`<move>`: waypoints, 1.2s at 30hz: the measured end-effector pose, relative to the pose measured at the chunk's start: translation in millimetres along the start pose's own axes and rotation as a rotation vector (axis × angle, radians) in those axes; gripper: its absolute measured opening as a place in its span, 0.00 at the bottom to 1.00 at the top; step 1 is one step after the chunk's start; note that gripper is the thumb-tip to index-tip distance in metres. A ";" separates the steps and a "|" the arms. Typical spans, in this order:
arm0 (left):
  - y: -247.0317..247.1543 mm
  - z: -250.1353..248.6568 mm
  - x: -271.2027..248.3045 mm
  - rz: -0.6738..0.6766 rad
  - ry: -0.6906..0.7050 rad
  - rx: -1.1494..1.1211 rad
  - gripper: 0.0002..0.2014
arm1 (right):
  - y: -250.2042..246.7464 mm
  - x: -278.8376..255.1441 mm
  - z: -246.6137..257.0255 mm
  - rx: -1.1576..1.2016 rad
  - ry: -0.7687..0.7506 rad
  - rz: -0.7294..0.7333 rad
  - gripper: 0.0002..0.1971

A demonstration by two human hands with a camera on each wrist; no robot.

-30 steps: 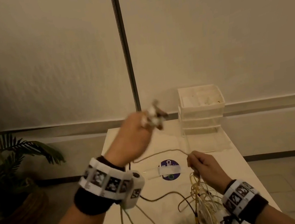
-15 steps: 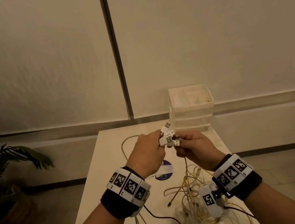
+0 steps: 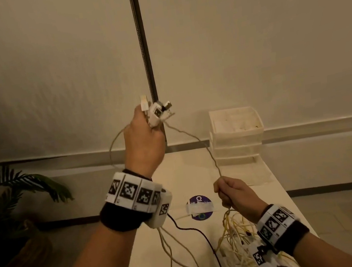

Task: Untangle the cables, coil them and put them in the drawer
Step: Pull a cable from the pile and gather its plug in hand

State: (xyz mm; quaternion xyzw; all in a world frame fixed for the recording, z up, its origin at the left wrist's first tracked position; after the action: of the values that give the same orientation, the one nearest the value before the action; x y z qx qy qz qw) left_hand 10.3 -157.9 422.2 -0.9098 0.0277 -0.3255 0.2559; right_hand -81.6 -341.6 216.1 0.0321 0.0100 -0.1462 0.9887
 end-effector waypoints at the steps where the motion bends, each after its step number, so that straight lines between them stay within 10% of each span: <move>1: 3.0 1.9 -11.0 -0.007 -0.006 -0.013 0.21 | -0.1 0.1 3.7 0.012 -0.001 0.000 0.17; 6: 42.0 3.4 -69.3 0.299 0.270 -0.102 0.30 | 9.2 -6.3 22.5 -0.087 -0.023 0.078 0.16; 11: 85.8 19.3 -90.2 0.721 0.111 0.208 0.20 | 17.9 -13.6 57.0 -0.094 -0.111 0.200 0.07; 27: 5.3 12.3 -11.6 -0.162 -0.047 -0.112 0.15 | -6.2 -19.8 -12.8 -0.235 -0.101 0.028 0.15; 36: 19.0 -0.4 -52.8 0.098 0.160 0.033 0.36 | -5.4 -10.7 3.2 -0.107 -0.065 -0.023 0.16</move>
State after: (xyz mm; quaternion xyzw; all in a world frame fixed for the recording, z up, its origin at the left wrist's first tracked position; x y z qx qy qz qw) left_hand -29.3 -163.1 382.7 -0.8742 0.0873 -0.3844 0.2834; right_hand -93.4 -343.9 219.3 -0.0256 -0.0140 -0.1579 0.9870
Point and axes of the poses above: each hand's wrist, its own x-axis towards the middle knuckle, its own y-axis out of the palm, z = x × y, the point moved 4 cm from there along x, towards the middle knuckle, and after that the axes turned 3 degrees about x, right-handed, at the moved point
